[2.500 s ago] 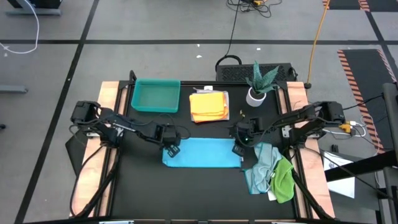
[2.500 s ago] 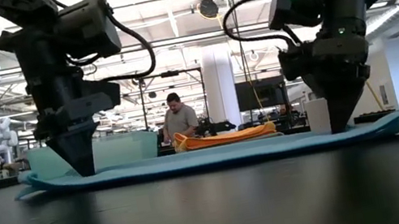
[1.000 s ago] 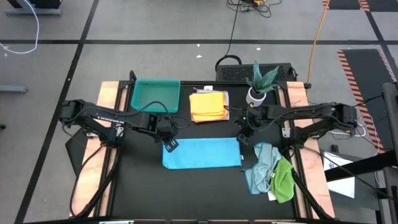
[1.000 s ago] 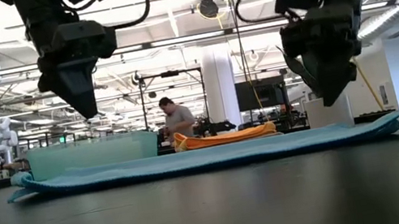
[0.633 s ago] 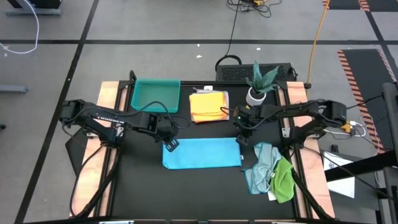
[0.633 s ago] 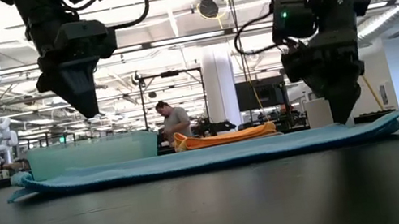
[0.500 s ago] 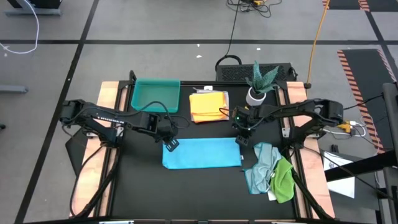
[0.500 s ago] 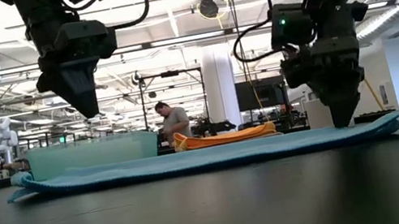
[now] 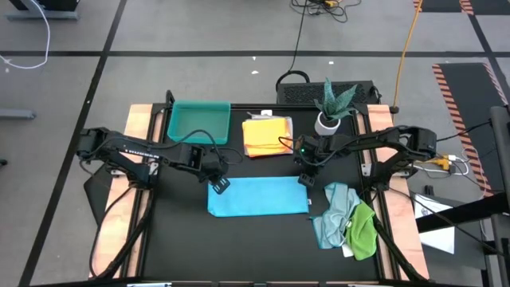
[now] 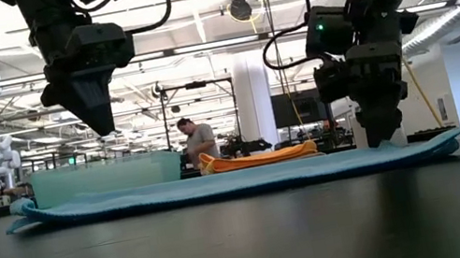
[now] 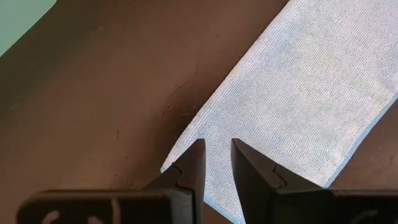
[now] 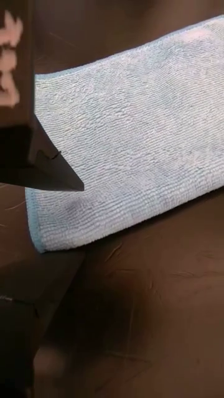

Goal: Fold microfiber towels
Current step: Fold the blue microfiber towel

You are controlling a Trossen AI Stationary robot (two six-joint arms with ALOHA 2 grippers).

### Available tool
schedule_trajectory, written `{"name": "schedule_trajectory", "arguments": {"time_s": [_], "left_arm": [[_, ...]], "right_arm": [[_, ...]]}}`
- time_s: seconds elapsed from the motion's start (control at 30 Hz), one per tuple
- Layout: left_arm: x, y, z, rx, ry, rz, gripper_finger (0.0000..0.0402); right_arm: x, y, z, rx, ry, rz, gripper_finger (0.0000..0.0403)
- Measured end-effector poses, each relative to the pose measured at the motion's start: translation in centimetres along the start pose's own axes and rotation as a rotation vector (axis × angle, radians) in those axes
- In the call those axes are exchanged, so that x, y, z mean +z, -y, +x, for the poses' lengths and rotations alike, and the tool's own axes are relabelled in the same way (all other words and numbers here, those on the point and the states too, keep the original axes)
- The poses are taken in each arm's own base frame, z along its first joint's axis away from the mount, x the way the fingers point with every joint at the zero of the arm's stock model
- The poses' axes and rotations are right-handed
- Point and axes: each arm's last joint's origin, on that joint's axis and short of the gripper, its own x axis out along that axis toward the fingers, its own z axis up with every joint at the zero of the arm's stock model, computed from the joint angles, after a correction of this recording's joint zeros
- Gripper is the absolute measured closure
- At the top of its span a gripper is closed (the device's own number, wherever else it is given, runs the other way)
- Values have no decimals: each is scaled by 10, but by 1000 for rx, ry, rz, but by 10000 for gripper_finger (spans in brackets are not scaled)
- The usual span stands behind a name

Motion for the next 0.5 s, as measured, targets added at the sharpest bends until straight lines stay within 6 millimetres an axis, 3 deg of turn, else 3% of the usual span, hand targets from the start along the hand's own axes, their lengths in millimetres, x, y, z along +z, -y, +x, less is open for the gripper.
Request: {"name": "schedule_trajectory", "arguments": {"time_s": [0.2,0.43,0.5], "left_arm": [[0,0,0,0,0,-12,325],[-1,1,0,-17,-16,13,325],[-2,2,1,-14,-19,30,325]], "right_arm": [[-1,0,0,-3,-11,5,266],[-7,2,0,-16,-64,29,384],[-8,2,0,-19,-73,31,395]]}}
